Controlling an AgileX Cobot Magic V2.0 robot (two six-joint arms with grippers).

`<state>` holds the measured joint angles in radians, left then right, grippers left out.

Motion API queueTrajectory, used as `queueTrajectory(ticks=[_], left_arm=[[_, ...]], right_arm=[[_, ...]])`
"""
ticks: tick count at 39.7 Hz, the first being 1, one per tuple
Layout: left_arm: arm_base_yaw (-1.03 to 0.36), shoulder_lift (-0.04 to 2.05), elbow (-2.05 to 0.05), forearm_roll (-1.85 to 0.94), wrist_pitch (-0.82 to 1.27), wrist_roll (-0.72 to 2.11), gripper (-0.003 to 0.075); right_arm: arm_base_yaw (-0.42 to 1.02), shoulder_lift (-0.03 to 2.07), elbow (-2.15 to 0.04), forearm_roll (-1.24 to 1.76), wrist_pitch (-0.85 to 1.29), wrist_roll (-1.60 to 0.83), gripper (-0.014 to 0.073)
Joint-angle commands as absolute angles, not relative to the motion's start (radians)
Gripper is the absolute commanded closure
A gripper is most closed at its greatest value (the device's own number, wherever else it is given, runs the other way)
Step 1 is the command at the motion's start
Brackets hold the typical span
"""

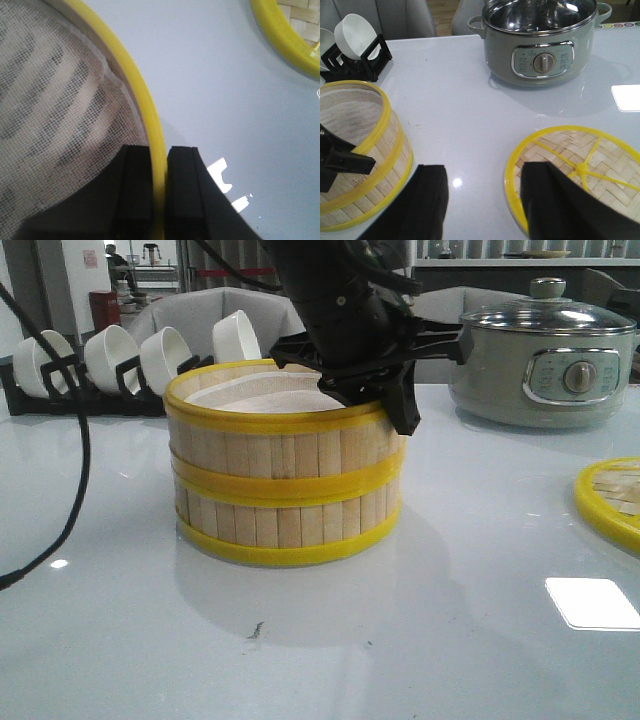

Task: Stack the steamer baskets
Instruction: 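Lower the basket onto the middle basket and open the left gripper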

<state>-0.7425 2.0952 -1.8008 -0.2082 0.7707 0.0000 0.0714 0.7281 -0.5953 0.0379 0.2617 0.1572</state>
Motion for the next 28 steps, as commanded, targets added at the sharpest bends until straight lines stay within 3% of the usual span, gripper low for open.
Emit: queueTrajectory(ticks=[1, 8, 18, 28], left_arm=[[-0.758, 2.039, -1.836, -0.260, 0.703, 0.000, 0.0623], [-0.758, 2.039, -1.836, -0.251, 0.701, 0.000, 0.0531], [-0.756, 2.039, -1.836, -0.250, 0.701, 0.000, 0.0331], [-0.756, 2.036, -1.873, -0.202, 0.721, 0.000, 0.0295]], right_arm=[[0.071, 0.727, -0.632, 0.023, 0.188, 0.152, 0.0152], [0.071, 0.727, -0.632, 0.023, 0.188, 0.152, 0.0152], [0.071, 0.727, -0.632, 0.023, 0.188, 0.152, 0.0152], [0.071, 0.727, -0.632, 0.023, 0.188, 0.152, 0.0152]])
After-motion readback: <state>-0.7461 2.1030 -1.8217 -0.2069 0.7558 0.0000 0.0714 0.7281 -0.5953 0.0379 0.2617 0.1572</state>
